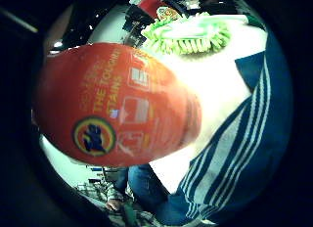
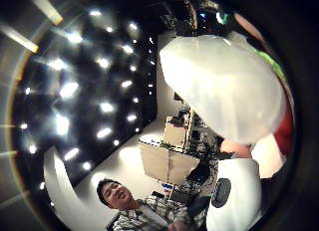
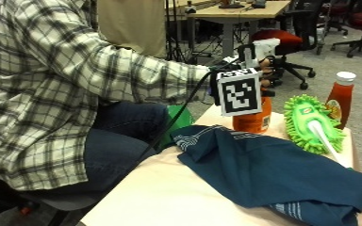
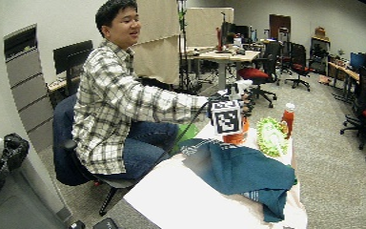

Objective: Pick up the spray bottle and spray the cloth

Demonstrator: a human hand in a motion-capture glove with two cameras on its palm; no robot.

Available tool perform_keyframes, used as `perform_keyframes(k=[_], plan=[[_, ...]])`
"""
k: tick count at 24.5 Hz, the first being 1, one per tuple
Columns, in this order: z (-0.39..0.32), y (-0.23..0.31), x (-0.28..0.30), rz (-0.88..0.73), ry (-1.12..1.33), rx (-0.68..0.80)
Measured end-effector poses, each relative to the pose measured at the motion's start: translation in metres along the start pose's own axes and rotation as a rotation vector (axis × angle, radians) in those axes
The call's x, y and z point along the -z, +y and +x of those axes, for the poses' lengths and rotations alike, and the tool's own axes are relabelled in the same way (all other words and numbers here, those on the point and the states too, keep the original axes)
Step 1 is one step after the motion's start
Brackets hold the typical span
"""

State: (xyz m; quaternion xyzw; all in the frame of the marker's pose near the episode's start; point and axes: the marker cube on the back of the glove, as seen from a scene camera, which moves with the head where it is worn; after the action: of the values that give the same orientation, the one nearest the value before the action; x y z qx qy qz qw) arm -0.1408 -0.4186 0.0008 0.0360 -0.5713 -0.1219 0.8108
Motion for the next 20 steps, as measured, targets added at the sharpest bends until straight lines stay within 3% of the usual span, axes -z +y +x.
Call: perform_keyframes(k=[7,20], plan=[[-0.005,0.041,0.027,0.037,0.103,0.002],[-0.037,0.192,0.087,0.011,0.736,0.057]])
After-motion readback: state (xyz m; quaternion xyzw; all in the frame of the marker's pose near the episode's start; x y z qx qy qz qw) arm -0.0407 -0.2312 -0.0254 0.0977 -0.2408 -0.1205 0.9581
